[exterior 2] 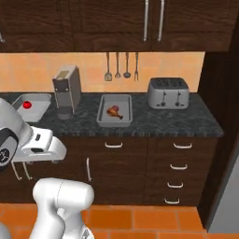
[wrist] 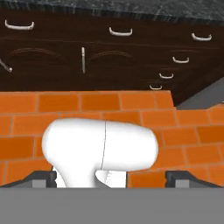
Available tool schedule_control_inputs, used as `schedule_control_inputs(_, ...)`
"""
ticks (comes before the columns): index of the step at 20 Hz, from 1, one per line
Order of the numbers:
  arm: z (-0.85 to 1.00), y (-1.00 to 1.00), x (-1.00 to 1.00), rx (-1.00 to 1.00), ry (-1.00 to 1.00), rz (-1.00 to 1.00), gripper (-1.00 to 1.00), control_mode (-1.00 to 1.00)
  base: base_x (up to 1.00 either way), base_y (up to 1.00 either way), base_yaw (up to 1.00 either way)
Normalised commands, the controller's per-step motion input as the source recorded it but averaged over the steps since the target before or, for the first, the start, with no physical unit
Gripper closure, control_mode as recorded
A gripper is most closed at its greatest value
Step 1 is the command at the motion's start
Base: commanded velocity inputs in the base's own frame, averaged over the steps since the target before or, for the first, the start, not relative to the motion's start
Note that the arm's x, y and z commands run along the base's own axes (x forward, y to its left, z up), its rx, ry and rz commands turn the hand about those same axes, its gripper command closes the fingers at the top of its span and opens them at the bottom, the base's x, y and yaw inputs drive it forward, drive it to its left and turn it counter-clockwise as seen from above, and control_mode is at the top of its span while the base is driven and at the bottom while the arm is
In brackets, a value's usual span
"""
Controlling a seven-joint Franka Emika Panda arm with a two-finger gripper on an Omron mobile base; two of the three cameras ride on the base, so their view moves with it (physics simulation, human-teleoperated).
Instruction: Place one tomato and one chicken drumstick in each tupperware on the nearby counter, to pack two identical lunches.
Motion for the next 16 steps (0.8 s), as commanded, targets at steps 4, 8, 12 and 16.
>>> schedule_control_inputs(4, 0.0, 0.0, 0.0, 0.0, 0.0, 0.0, -1.0, 1.0, 0.03, -1.0, -0.45)
schedule_control_inputs(8, 0.0, 0.0, 0.0, 0.0, 0.0, 0.0, -1.0, 1.0, 0.06, -1.0, -0.47)
schedule_control_inputs(12, 0.0, 0.0, 0.0, 0.0, 0.0, 0.0, -1.0, 1.0, 0.26, -1.0, -0.41)
schedule_control_inputs(16, 0.0, 0.0, 0.0, 0.0, 0.0, 0.0, -1.0, 1.0, 0.51, -1.0, -0.29)
